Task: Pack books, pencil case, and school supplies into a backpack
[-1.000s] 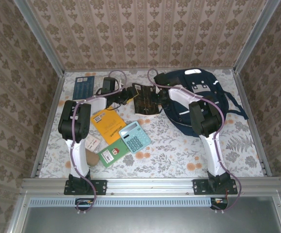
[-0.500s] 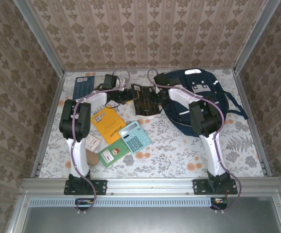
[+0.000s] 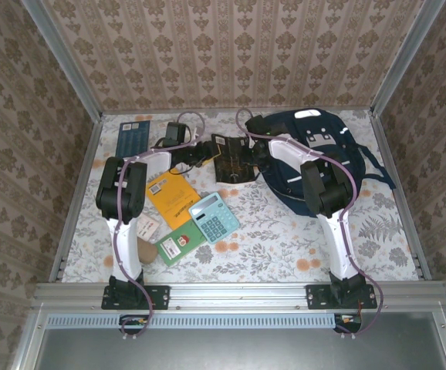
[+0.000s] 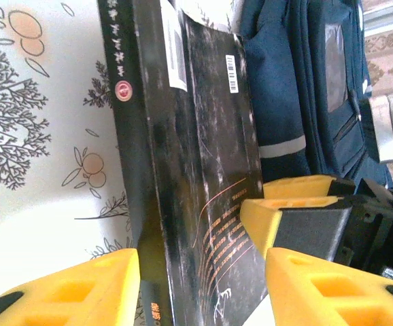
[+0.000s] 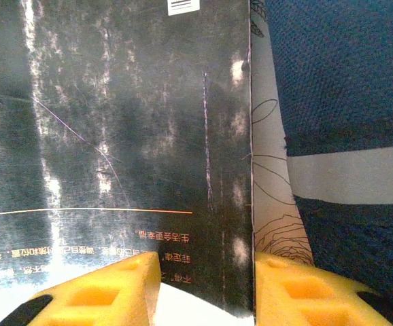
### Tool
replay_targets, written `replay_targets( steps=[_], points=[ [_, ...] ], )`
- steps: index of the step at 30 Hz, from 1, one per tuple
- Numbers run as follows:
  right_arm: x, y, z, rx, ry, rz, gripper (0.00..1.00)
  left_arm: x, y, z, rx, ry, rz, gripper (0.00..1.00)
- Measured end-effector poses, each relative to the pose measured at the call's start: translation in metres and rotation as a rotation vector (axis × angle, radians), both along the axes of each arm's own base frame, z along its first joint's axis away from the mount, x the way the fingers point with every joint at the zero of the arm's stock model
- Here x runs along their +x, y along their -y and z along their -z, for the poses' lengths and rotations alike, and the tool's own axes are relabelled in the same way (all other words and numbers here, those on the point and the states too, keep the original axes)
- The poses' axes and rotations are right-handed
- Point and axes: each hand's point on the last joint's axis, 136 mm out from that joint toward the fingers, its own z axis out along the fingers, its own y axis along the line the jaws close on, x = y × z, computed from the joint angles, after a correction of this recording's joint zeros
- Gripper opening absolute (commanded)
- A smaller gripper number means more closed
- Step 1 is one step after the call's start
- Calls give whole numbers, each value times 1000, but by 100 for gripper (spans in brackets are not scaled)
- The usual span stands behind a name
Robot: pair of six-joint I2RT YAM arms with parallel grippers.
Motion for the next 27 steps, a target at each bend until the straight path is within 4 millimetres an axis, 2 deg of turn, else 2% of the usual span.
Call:
replay_targets(
  steps=[1, 6, 16, 20, 23, 27],
  points=[
    [0, 0, 0, 1, 0, 1, 38, 1, 0, 0, 0, -4, -7, 42],
    [0, 0, 0, 2, -1, 5, 38, 4, 0, -1, -27, -27, -47, 41],
    [1, -1, -1, 15, -2, 20, 38, 9, 17, -31, -284, -13, -72, 45],
    [-2, -14, -5, 54, -4, -10, 38, -10, 27, -9, -195, -52, -14, 50],
    [-5, -21, -5, 70, -12, -29, 38, -23, 30, 9, -65, -76, 37, 48],
    [-7, -26, -6, 80, -14, -41, 38, -32, 34, 13, 14, -67, 95, 46]
  ],
)
